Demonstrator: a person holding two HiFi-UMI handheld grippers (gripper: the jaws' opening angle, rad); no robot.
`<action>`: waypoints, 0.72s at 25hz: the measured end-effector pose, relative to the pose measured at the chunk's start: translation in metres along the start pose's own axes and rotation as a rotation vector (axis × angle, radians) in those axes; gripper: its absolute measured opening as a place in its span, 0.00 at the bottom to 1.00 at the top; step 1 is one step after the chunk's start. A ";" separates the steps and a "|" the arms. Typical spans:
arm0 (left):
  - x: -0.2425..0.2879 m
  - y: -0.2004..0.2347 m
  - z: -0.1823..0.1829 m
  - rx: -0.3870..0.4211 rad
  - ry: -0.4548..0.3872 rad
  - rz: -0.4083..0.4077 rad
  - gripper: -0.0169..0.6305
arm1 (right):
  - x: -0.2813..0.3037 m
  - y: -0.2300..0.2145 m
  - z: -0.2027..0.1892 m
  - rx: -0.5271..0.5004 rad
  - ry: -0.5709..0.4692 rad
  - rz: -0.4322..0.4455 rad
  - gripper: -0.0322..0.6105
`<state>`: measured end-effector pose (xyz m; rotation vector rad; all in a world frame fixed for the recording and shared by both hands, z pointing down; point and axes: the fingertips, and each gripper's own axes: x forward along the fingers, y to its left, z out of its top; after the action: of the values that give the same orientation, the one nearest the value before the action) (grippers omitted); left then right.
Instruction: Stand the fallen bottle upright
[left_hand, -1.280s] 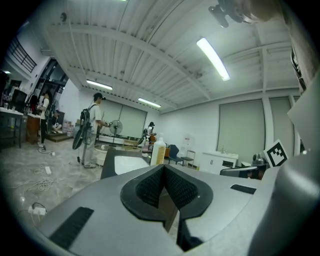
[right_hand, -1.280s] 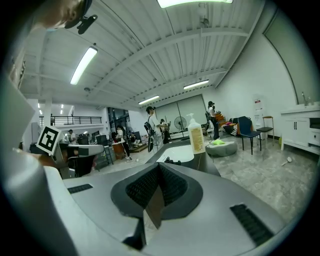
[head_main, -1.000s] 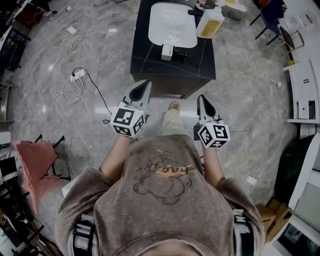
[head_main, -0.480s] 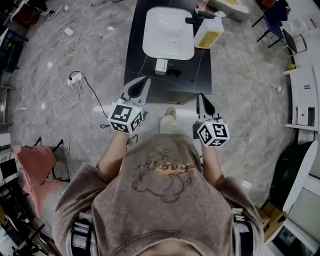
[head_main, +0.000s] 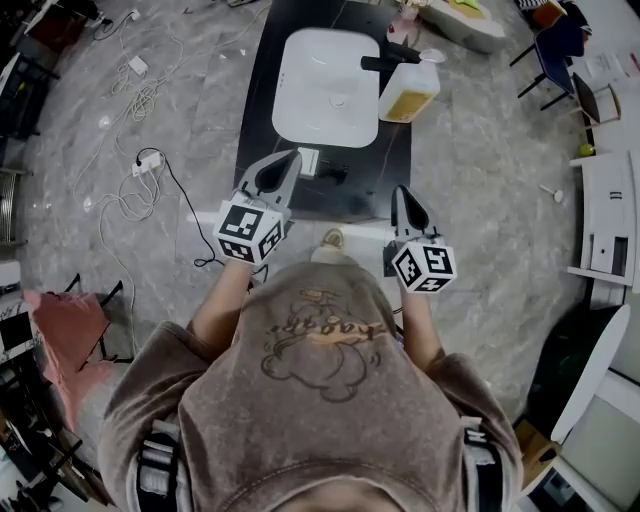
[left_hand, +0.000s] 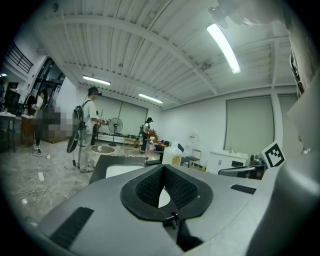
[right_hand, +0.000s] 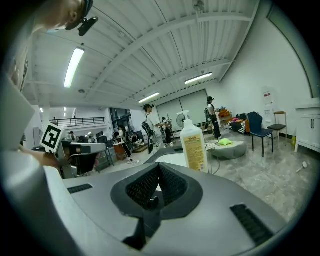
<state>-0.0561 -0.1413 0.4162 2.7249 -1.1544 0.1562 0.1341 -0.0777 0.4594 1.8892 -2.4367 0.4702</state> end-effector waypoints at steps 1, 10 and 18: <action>0.006 0.000 0.002 -0.001 0.000 0.003 0.05 | 0.005 -0.006 0.003 -0.001 0.002 0.004 0.05; 0.053 0.012 0.010 -0.036 0.001 0.032 0.05 | 0.048 -0.043 0.018 -0.009 0.015 0.066 0.05; 0.069 0.018 0.011 -0.041 -0.014 0.068 0.05 | 0.067 -0.054 0.022 -0.020 0.026 0.126 0.05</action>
<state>-0.0212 -0.2044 0.4186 2.6569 -1.2401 0.1210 0.1717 -0.1580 0.4639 1.7177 -2.5446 0.4700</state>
